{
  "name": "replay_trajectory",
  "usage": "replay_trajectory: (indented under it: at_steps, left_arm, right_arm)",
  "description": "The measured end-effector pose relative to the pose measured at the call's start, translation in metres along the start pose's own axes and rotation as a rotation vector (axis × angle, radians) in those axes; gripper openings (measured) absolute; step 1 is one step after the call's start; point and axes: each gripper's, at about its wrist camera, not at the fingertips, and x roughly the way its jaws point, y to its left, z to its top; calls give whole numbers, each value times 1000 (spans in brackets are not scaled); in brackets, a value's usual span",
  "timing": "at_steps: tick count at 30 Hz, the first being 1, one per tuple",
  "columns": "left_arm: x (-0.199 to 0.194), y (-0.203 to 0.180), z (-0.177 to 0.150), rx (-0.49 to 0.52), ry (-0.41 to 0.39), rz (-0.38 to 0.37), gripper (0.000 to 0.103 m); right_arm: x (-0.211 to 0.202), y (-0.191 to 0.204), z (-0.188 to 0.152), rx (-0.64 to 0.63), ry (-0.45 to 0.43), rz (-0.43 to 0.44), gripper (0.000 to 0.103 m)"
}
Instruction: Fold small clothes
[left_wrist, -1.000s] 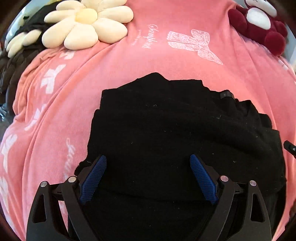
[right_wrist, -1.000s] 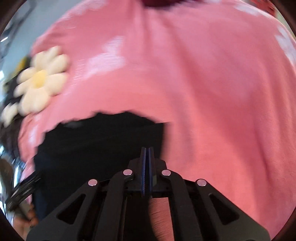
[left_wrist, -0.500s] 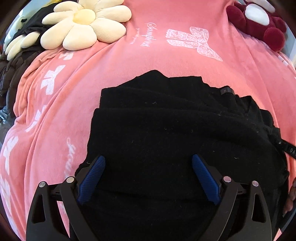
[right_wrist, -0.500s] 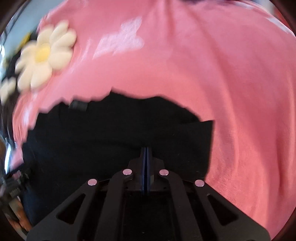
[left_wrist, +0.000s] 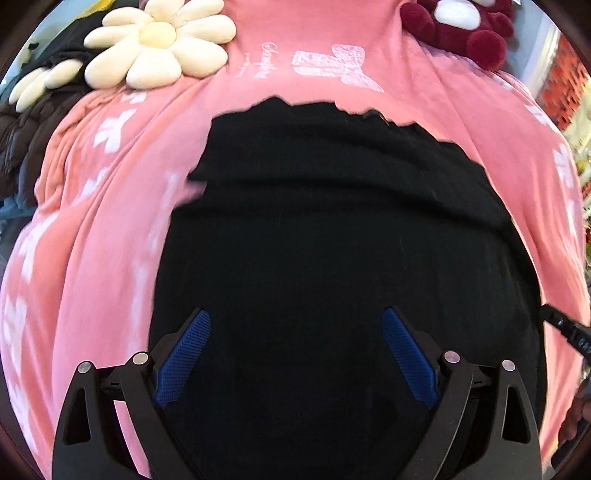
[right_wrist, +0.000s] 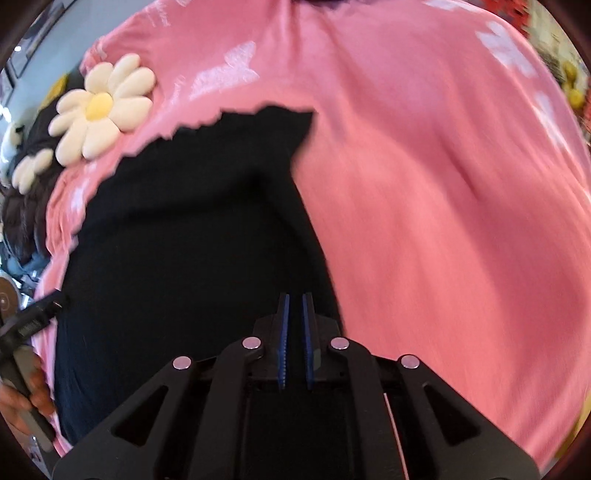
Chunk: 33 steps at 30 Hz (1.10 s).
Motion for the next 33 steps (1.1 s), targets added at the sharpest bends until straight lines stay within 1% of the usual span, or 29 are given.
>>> replay_trajectory:
  at_steps: [2,4,6,10,13,14,15,16,18,20,22,23,24,28,31,33]
  left_arm:
    - [-15,6,-22,3,16,5,92]
    - [-27,13,-42,4,32,7,92]
    - [-41,22,-62,3,42,23,92]
    - [-69,31,-89,4,16,47,92]
    - [-84,30,-102,9,-9,53,92]
    - [-86,30,-104,7,-11,50,92]
    - [-89,30,-107,5,-11,48,92]
    - [-91,31,-109,3,-9,47,92]
    - [-96,33,-116,-11,-2,31,92]
    - [-99,36,-124,-33,14,10,92]
    - [-101,40,-131,-56,26,-3,92]
    - [-102,44,-136,-70,34,-1,92]
    - [-103,47,-140,-79,39,3,92]
    - [-108,59,-158,-92,51,32,92]
    - [-108,67,-168,-99,64,48,92]
    - [-107,74,-175,-116,70,60,92]
  right_arm:
    - [-14,-5,-26,-8,9,-43,8]
    - [-29,-12,-51,14,16,-47,8]
    - [-42,-19,-73,67,25,-45,8]
    - [-60,-21,-98,115,26,-38,8]
    - [-68,-18,-113,131,26,-32,8]
    - [-70,-16,-117,128,25,-38,10]
    - [-72,-14,-121,128,25,-40,16]
    - [-74,-14,-126,126,25,-37,19]
    - [-80,-12,-133,113,17,-44,34]
    - [-85,-8,-139,77,12,-73,37]
    - [-88,-8,-144,67,14,-82,40]
    - [-90,-10,-146,71,13,-82,44]
    - [-92,-11,-149,75,14,-83,49]
    - [-94,-18,-158,85,29,-75,52]
    - [-91,-23,-166,90,50,-72,57]
    - [-89,-25,-169,93,57,-84,60]
